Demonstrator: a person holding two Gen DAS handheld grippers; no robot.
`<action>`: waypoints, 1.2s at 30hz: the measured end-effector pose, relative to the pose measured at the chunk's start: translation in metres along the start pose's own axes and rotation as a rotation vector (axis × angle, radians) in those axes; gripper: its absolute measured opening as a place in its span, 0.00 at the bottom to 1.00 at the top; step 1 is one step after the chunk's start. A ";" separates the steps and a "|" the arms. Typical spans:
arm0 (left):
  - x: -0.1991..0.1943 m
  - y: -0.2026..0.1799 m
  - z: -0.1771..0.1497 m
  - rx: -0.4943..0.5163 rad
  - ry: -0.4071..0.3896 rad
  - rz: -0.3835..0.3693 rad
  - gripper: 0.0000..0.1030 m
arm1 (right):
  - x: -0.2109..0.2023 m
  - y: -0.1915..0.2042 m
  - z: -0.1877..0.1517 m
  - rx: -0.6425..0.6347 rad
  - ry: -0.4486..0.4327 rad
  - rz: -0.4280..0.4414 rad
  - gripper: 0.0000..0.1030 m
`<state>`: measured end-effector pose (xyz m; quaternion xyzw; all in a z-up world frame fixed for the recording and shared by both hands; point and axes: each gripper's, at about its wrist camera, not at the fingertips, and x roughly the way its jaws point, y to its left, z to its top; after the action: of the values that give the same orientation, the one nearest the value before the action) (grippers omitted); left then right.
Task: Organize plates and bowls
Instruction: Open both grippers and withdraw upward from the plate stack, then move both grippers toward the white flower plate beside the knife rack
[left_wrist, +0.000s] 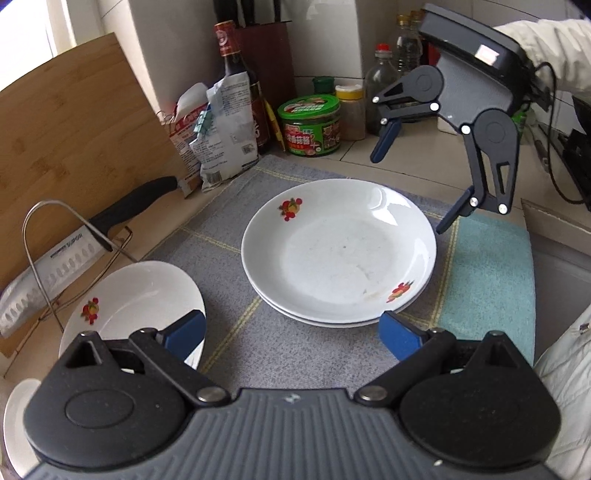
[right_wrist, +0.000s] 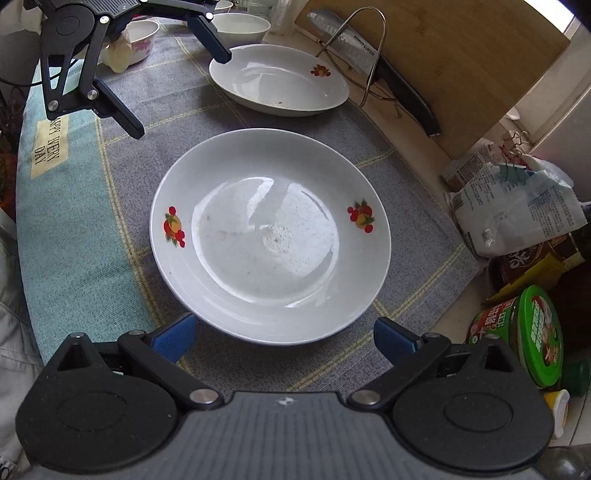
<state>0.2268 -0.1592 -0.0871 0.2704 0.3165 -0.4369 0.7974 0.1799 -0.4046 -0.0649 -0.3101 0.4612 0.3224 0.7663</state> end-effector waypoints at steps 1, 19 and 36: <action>-0.001 0.000 -0.001 -0.029 0.008 0.015 0.97 | 0.000 0.003 0.002 -0.001 -0.003 -0.022 1.00; -0.057 0.008 -0.034 -0.363 0.082 0.298 0.97 | -0.009 0.067 0.063 0.082 -0.170 -0.080 1.00; -0.085 0.110 -0.084 -0.375 0.011 0.266 0.97 | 0.061 0.101 0.190 0.417 -0.137 -0.153 1.00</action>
<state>0.2640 -0.0035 -0.0622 0.1594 0.3581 -0.2599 0.8825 0.2200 -0.1846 -0.0658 -0.1565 0.4401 0.1815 0.8654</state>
